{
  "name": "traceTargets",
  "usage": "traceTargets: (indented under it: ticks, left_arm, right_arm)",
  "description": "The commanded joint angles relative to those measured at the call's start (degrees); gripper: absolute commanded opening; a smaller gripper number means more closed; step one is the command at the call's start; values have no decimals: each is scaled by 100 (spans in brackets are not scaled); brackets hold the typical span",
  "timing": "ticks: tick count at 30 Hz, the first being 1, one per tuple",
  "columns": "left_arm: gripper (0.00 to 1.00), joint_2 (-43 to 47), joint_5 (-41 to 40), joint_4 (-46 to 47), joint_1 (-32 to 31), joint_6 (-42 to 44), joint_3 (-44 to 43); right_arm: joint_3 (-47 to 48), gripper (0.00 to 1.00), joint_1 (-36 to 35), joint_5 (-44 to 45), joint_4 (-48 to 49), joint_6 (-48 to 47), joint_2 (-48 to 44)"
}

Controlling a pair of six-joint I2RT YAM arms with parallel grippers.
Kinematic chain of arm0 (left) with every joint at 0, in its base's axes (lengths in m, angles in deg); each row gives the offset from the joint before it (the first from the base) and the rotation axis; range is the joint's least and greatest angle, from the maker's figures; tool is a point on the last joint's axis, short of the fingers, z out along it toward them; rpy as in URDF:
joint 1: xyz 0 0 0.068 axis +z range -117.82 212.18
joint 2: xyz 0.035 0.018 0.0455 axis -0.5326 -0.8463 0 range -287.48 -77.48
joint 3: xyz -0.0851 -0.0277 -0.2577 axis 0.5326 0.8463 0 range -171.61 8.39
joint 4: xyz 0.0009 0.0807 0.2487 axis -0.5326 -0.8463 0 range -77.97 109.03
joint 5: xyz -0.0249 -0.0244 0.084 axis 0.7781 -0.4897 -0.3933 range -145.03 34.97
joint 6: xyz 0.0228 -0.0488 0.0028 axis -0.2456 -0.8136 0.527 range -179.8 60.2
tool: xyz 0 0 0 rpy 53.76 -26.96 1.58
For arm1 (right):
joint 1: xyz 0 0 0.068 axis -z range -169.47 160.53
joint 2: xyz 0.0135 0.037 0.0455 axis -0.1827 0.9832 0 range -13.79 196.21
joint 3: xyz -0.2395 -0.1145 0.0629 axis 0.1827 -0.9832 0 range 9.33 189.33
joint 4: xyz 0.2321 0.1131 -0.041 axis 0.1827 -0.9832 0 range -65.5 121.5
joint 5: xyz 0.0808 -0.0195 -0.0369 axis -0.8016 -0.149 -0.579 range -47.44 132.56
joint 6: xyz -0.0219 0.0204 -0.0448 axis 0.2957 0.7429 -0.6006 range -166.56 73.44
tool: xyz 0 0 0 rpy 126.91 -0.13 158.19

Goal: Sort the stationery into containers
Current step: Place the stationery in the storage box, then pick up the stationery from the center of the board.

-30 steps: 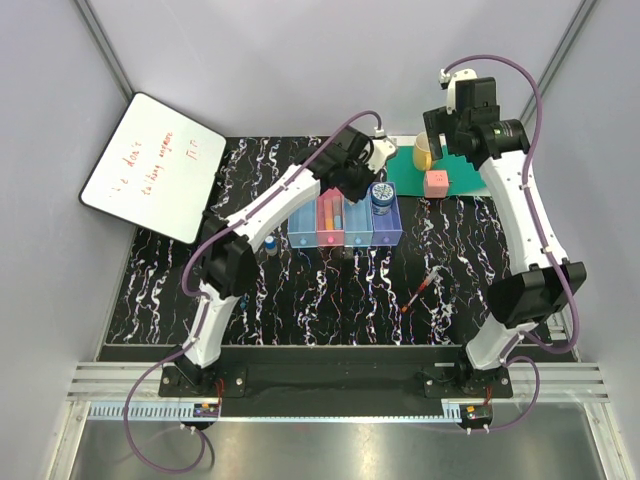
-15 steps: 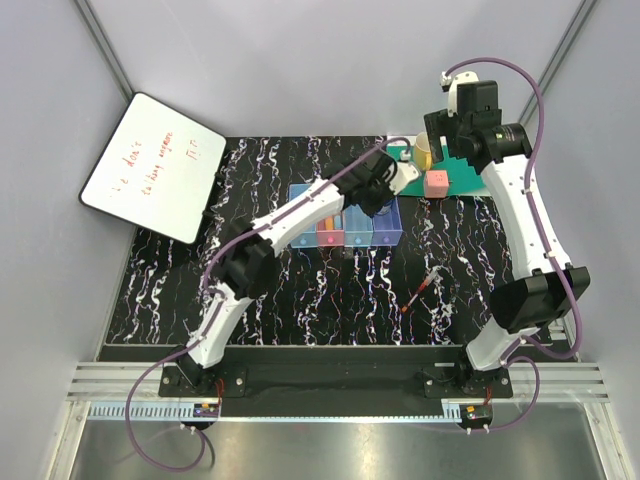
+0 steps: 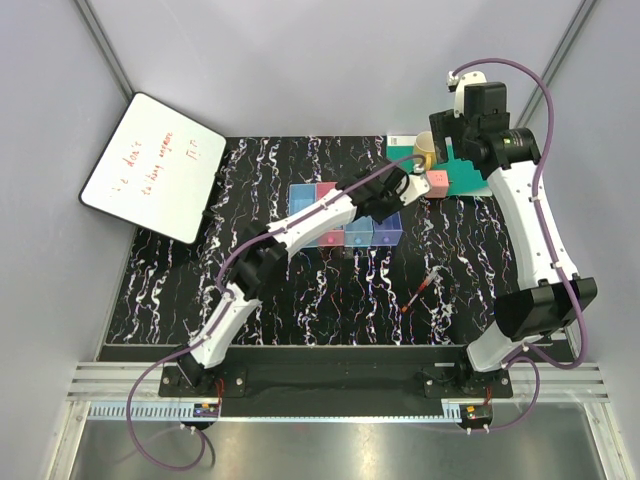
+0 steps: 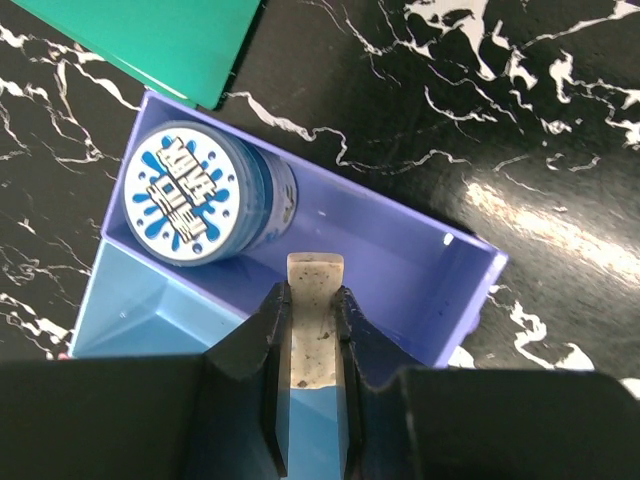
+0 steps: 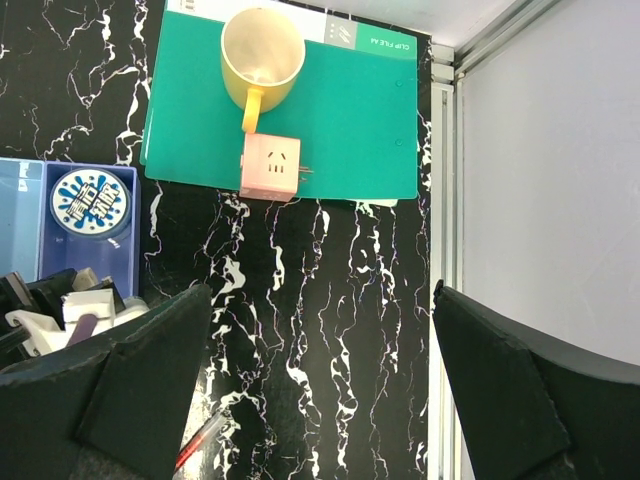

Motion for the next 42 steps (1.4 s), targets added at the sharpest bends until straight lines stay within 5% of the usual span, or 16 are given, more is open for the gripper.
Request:
traceTargets:
  ticks: [1, 4, 5, 11, 20, 29, 34, 42]
  left_arm:
    - [5, -65, -230, 531, -68, 166, -227]
    - [15, -74, -239, 592, -95, 201, -183]
    - [30, -82, -256, 610, -112, 210, -174]
    - [58, -30, -309, 689, -148, 114, -122]
    - [55, 776, -808, 891, -113, 113, 194]
    - [55, 2939, -1031, 453, 1002, -878, 2584]
    - [55, 3310, -600, 21, 1793, -1223, 3481]
    - [57, 3688, -266, 56, 1909, -898, 4544]
  right_arm:
    - [-73, 100, 59, -16, 203, 95, -257]
    - [-99, 100, 68, -43, 194, 95, -275]
    - [-99, 100, 77, -34, 212, 95, -301]
    - [-178, 99, 77, -51, 203, 104, -354]
    - [-319, 100, 86, -43, 203, 104, -538]
    - [-258, 100, 95, -157, 203, 122, -627]
    - [-152, 100, 95, -219, 185, 95, -565]
    - [-143, 100, 94, -201, 168, -45, -530]
